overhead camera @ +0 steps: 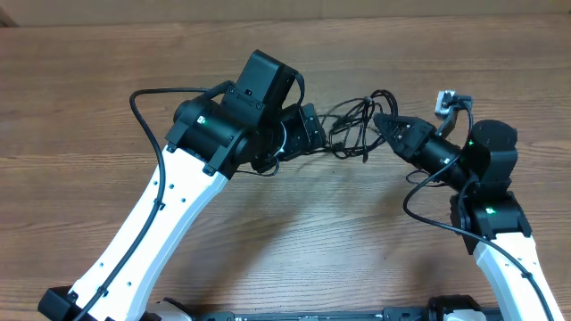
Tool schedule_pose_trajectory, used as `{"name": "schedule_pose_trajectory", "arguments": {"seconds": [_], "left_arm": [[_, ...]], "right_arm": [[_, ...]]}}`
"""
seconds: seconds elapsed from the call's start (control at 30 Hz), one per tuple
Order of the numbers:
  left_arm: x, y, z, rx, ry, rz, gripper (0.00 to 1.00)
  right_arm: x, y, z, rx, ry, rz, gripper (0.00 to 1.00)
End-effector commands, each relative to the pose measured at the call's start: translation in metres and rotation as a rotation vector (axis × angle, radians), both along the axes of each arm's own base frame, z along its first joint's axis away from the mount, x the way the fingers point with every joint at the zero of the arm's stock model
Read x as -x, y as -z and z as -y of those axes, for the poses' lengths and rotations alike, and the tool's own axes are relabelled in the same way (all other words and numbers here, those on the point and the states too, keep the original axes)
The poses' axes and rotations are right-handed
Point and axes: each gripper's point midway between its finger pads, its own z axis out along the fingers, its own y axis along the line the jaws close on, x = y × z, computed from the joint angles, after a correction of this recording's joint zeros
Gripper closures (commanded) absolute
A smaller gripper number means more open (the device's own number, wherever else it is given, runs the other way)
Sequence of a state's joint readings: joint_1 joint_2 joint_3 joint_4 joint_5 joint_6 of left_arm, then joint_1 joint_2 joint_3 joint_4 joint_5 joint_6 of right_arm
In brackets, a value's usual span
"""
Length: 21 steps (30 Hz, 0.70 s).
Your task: Untangle cables
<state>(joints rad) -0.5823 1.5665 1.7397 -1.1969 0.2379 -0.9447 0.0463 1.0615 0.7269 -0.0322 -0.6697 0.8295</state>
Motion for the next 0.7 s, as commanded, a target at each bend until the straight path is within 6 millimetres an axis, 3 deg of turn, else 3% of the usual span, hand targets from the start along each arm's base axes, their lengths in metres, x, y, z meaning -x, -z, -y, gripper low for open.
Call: {"name": "schedule_pose_trajectory", "arguments": {"seconds": [0.0, 0.33, 0.67], "left_arm": [[0.007, -0.012, 0.003, 0.052, -0.03, -0.014, 0.2], [0.01, -0.012, 0.009, 0.05, -0.011, -0.006, 0.19], [0.009, -0.009, 0.021, 0.05, 0.053, 0.018, 0.18]], "right_arm": [[0.003, -0.02, -0.006, -0.066, -0.037, 0.026, 0.96], [0.018, -0.058, -0.024, -0.127, -0.196, 0.171, 0.96], [0.023, -0.061, -0.028, -0.146, -0.226, 0.164, 0.96]]}}
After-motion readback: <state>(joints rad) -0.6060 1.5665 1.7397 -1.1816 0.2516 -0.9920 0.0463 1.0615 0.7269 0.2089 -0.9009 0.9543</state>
